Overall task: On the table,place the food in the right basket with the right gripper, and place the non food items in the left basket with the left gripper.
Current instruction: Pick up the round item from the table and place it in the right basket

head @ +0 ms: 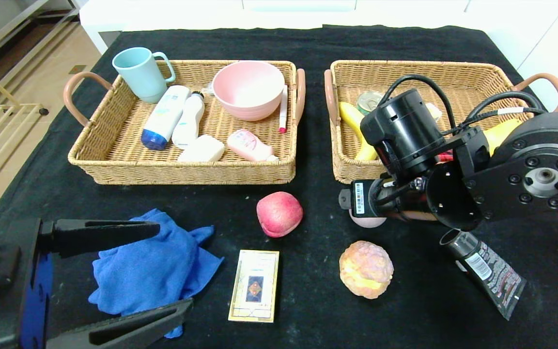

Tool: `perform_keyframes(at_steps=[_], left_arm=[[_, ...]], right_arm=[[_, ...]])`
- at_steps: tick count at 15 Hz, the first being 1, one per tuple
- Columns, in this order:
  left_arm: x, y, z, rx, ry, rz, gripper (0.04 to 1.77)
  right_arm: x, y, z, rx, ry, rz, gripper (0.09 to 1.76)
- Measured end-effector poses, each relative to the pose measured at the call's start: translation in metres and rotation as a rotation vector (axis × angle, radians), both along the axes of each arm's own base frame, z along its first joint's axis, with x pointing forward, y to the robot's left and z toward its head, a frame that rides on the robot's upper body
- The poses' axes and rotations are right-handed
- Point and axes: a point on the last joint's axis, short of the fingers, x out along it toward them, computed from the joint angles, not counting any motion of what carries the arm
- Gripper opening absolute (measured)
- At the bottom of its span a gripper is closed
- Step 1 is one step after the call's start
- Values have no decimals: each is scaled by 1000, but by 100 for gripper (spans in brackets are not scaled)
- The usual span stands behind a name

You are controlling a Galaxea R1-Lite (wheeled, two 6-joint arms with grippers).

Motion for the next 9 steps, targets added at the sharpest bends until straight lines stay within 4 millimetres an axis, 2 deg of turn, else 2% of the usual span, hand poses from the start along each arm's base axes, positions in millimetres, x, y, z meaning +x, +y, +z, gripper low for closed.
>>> perform_keyframes(at_steps=[8, 9], left_arm=[[-1, 0, 1, -3, -5, 0, 172], [-1, 0, 1, -3, -5, 0, 172]], right_arm=[[7, 6, -6, -13, 8, -4, 171], [7, 6, -7, -15, 9, -4, 149]])
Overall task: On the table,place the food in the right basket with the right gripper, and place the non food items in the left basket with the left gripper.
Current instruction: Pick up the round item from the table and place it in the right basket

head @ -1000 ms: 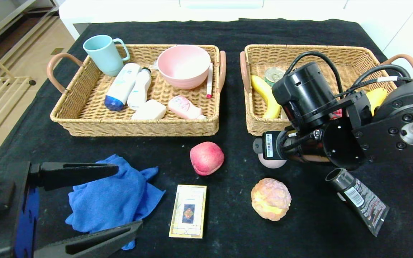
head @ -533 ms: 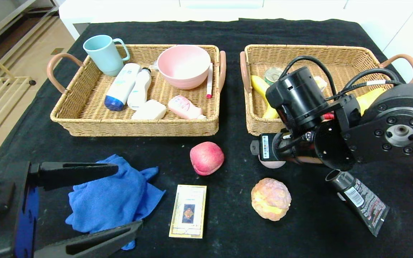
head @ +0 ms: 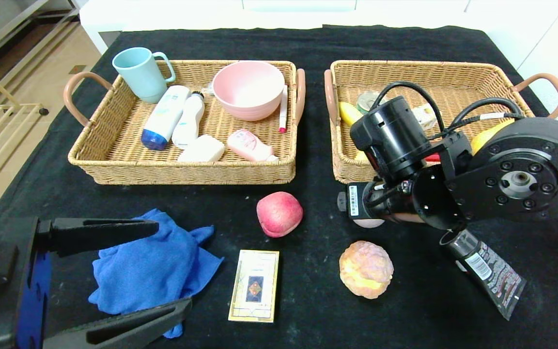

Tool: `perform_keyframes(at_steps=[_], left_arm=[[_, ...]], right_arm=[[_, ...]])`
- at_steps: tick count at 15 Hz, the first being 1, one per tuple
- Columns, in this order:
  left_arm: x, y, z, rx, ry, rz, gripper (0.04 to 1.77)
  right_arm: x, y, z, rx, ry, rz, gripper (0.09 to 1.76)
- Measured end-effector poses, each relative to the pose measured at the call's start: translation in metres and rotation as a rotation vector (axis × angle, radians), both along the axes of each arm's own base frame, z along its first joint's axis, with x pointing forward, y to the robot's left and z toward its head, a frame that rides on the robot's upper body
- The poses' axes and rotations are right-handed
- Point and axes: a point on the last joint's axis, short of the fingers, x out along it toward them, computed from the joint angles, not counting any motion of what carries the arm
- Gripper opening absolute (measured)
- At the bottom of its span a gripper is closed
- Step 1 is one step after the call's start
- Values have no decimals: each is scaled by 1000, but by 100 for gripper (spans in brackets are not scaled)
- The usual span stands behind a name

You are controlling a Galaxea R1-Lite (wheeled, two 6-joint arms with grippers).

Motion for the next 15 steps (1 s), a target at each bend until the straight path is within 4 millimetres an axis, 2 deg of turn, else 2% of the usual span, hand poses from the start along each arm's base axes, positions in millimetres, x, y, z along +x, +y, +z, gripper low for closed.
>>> perform_keyframes(at_steps=[3, 6, 7, 8, 15], left_arm=[[0, 0, -1, 1, 3, -2, 172], [0, 0, -1, 3, 5, -2, 172], [0, 0, -1, 3, 5, -2, 172], [0, 0, -1, 3, 5, -1, 172], [0, 0, -3, 9, 6, -5, 172]], right_arm=[[1, 0, -1, -6, 6, -1, 105], [2, -1, -3, -6, 7, -5, 74], [3, -1, -3, -6, 6, -6, 33], [3, -1, -3, -8, 8, -5, 16], [4, 1, -6, -11, 15, -5, 16]])
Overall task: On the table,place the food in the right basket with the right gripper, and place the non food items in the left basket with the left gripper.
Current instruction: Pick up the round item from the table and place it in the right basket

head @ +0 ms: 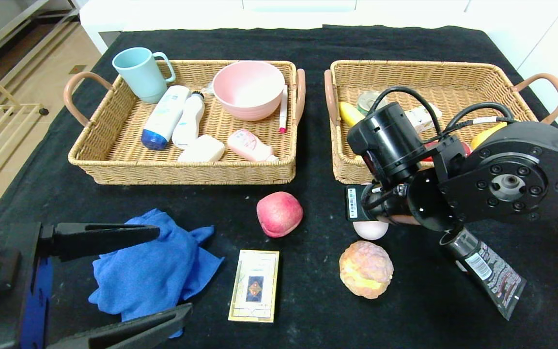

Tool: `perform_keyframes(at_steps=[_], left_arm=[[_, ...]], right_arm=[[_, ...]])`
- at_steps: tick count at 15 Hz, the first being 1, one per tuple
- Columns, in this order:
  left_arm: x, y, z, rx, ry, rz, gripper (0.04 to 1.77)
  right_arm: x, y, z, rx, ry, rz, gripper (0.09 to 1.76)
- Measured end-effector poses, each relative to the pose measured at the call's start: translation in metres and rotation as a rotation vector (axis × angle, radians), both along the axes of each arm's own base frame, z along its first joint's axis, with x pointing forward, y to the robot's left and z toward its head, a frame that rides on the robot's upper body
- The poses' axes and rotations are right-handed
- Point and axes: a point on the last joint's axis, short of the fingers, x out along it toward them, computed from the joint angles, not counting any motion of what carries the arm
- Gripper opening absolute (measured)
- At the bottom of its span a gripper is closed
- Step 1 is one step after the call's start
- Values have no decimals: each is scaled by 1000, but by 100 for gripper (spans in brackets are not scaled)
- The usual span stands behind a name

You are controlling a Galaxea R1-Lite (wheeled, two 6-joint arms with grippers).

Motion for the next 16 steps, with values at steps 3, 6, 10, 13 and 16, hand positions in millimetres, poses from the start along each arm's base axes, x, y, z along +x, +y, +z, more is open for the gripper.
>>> perform_keyframes(at_steps=[3, 6, 10, 13, 16], left_arm=[[0, 0, 0, 0, -3, 0, 172], [-1, 0, 0, 0, -3, 0, 172], [-2, 1, 1, -3, -7, 0, 172], [-2, 1, 1, -4, -10, 1, 172], [-2, 1, 1, -2, -8, 1, 172]], right_arm=[[0, 0, 0, -1, 1, 1, 16], [0, 0, 0, -1, 0, 0, 16], [-8, -6, 11, 6, -6, 7, 16], [-26, -18, 29, 4, 4, 25, 16], [-42, -32, 46, 10, -7, 32, 16]])
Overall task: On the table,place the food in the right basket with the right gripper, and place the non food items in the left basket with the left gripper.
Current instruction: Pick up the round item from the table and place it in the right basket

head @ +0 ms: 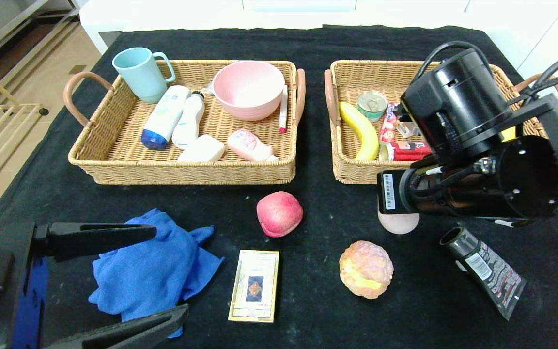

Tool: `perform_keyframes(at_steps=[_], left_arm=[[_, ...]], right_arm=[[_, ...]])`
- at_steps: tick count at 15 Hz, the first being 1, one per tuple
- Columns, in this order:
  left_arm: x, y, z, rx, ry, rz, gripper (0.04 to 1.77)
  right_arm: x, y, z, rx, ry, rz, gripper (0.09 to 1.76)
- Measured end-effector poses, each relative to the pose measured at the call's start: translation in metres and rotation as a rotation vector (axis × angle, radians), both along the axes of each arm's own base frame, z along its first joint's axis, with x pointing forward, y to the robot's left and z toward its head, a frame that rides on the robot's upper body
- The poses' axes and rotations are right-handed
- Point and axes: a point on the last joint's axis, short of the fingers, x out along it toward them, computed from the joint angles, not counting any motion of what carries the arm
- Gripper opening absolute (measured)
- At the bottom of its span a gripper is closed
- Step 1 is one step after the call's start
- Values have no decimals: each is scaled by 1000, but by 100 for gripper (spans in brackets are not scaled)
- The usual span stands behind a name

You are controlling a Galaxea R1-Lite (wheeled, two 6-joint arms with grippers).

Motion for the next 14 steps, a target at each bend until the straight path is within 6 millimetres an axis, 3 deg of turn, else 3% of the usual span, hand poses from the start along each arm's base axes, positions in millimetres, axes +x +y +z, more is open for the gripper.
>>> perform_keyframes(at_steps=[5, 14], left_arm=[[0, 0, 0, 0, -1, 0, 172], [2, -1, -2, 6, 10, 1, 172]], right_arm=[[-12, -20, 22, -13, -43, 36, 16], [-1, -40, 54, -24, -159, -23, 16]])
